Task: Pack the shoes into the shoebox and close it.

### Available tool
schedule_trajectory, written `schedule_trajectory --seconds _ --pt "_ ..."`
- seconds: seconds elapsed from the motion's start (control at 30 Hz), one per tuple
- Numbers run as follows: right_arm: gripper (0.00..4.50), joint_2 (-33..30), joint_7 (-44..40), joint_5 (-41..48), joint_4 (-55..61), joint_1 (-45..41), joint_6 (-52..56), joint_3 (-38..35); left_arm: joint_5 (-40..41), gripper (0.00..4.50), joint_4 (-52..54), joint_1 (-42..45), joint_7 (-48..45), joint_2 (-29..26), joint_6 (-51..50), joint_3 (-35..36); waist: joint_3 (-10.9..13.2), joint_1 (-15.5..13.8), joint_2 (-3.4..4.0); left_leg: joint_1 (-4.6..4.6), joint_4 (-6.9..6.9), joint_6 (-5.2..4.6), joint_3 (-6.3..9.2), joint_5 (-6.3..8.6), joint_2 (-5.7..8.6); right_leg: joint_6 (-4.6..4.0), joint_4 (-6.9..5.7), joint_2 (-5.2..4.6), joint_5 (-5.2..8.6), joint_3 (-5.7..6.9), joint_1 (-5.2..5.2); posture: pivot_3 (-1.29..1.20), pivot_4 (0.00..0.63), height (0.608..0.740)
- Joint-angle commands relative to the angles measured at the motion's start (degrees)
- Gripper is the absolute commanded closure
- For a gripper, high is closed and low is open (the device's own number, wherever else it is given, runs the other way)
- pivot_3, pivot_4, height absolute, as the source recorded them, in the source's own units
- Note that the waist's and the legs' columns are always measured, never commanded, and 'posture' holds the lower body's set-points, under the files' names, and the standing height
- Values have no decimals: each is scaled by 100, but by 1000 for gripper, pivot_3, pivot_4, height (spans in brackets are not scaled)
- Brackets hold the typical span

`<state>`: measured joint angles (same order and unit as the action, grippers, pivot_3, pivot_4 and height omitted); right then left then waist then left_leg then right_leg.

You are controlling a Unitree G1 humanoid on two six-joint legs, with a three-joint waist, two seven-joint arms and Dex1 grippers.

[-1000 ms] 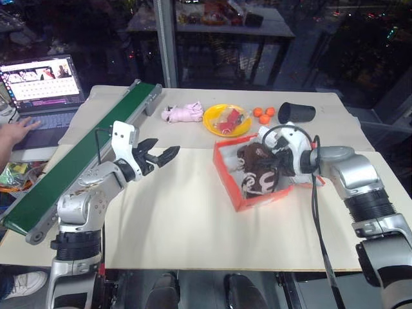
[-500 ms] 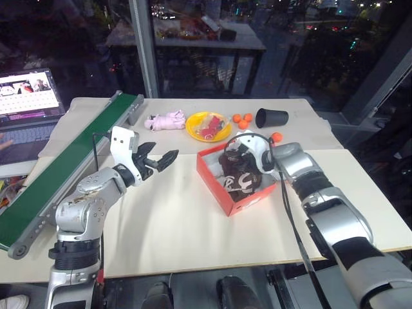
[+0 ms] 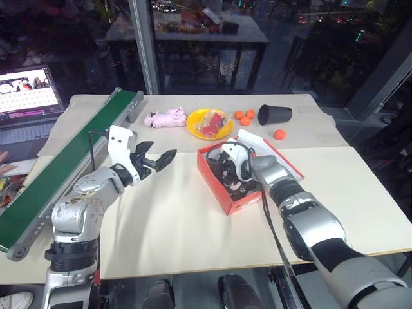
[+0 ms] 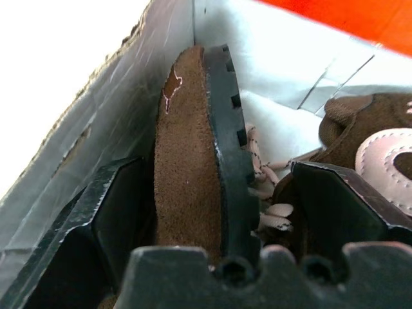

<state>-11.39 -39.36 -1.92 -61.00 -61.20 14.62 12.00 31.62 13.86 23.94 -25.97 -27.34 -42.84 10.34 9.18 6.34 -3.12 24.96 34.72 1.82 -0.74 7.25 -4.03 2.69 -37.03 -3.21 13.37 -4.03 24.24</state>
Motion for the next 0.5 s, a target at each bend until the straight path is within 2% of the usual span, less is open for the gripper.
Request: schedule_trajectory --seconds 0.03,0.3,0.5 --pt "66 -209 -16 495 1409 13 749 -602 -59 0 1 150 -179 -195 74 -31 13 -31 20 6 1 0 0 0 0 0 0 0 0 0 4 0 150 740" --pt "66 -441 169 1470 4220 363 2986 -1440 -259 0 -474 455 -583 -395 282 -222 35 -241 48 33 -2 -11 2 -4 3 -18 6 -2 -3 4 25 0 150 740" --pt "66 -1060 204 1917 5955 910 4068 -1656 -313 0 -641 740 -1222 -563 286 -654 40 -414 53 51 3 -11 -1 -4 7 -21 16 -9 -2 8 32 0 150 740"
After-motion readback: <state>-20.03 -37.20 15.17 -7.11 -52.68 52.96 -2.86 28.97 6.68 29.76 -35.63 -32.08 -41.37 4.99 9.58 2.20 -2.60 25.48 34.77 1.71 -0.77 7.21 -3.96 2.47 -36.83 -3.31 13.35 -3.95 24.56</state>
